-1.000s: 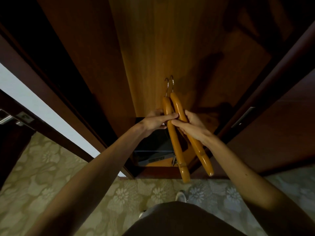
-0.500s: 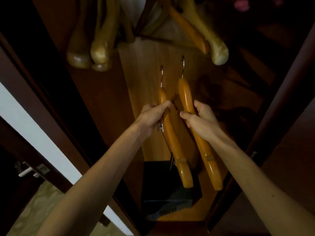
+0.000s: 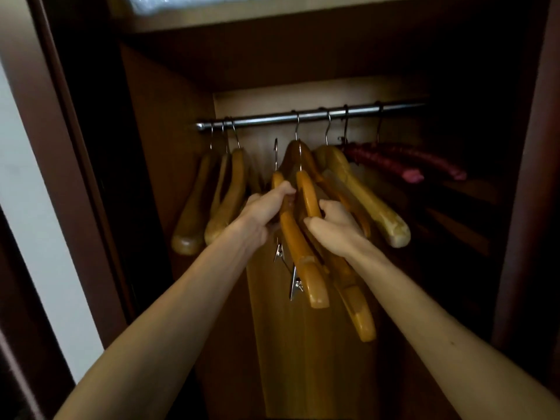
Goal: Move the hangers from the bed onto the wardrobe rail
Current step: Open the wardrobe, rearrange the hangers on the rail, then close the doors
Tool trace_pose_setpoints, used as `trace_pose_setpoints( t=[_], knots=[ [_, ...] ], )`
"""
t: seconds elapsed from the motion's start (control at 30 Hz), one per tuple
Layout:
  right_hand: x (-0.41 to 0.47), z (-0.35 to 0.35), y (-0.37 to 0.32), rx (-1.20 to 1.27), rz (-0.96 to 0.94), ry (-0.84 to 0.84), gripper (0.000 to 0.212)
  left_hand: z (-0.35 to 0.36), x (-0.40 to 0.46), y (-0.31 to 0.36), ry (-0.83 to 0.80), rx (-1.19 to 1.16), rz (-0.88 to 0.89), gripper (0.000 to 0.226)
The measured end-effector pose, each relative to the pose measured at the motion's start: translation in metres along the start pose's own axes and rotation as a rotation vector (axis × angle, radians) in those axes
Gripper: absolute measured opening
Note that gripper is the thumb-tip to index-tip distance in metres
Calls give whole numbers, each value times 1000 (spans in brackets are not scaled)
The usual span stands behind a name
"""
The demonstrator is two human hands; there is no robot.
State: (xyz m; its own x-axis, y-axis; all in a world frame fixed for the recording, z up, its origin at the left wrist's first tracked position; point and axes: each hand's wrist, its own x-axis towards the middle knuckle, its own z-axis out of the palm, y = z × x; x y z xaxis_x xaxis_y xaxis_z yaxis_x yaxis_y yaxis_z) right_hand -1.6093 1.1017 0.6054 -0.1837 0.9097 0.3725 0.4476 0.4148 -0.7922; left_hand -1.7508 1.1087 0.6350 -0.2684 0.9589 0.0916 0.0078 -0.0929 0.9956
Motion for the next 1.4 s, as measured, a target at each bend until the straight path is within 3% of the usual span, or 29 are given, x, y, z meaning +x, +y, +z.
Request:
trace_pose_setpoints(
  t=[0.07, 0.2, 0.4, 0.53, 0.7, 1.03, 1.4],
  knots=[
    [16, -3, -11, -10, -2, -1, 19, -2, 8, 13, 11, 1, 19, 24],
    [46, -5, -36, -32, -24, 19, 23, -7, 25, 38, 1, -10, 34, 10],
    [87, -1, -64, 3, -32, 7, 20, -12, 48, 64, 61, 26, 73, 10],
    [108, 6, -72, -9, -25, -10, 13, -15, 65, 68, 113, 78, 105, 30],
    [130, 15, -68, -9, -11, 17, 16, -14, 79, 75, 113, 148, 130, 19],
    [147, 23, -53, 26, 15, 76, 16, -5, 100, 70, 62, 236, 58, 22],
    [142, 30, -38, -131, -8, 120, 8, -3, 103, 53, 110, 362, 67, 25]
  ],
)
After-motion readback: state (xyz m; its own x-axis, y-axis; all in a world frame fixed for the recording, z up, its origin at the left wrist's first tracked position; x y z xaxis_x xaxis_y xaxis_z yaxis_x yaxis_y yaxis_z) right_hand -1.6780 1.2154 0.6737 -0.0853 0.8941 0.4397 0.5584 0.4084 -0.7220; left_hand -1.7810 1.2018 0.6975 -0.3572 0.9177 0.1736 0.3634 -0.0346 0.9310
